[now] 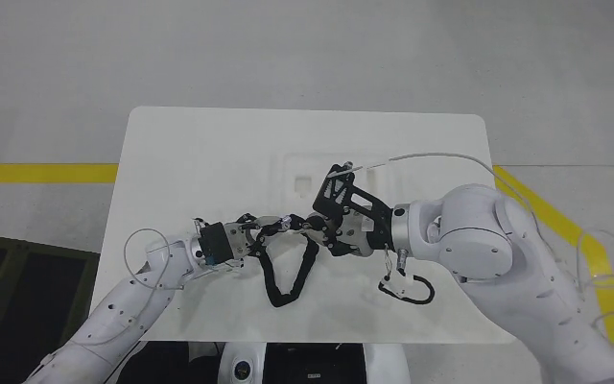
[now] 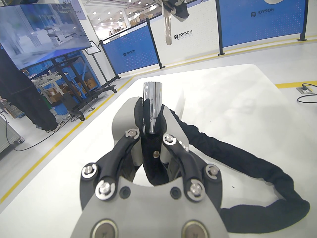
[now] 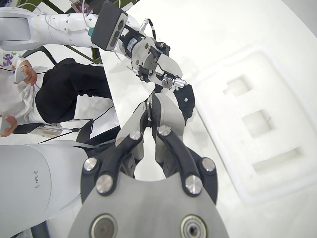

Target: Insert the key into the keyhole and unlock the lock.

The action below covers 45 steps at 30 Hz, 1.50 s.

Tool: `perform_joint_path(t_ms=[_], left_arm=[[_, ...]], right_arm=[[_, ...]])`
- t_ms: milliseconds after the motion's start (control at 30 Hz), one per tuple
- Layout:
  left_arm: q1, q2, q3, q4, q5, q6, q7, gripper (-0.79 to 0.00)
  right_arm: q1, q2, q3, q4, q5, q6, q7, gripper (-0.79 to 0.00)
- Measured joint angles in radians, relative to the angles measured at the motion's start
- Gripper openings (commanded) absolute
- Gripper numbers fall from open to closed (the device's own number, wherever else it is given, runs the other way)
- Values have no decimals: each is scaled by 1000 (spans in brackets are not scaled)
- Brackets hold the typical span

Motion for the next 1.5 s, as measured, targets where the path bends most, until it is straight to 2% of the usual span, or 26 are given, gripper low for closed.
perform_joint_path(t_ms=[233,533,733,833,1100,1500], left_arm=[[-3,-8,6,-7,-6,20,-19,-785],[-39,-33,55,129,38,74,223,-785],[-74,-56,86,202,34,95,279,-785],[-86,-64,97,219,30,97,287,-785],[-86,-64,97,218,30,97,287,-785],[-86,-64,97,218,30,97,287,-785]], right_arm=[[-9,0,-8,3,-11,-12,-15,-785],[12,-6,-19,19,26,33,-17,-785],[26,-11,-44,5,19,54,-9,-785],[37,-16,-65,6,20,58,-8,-785],[76,-31,-114,34,23,76,-15,-785],[141,-49,-141,56,26,155,2,-785]])
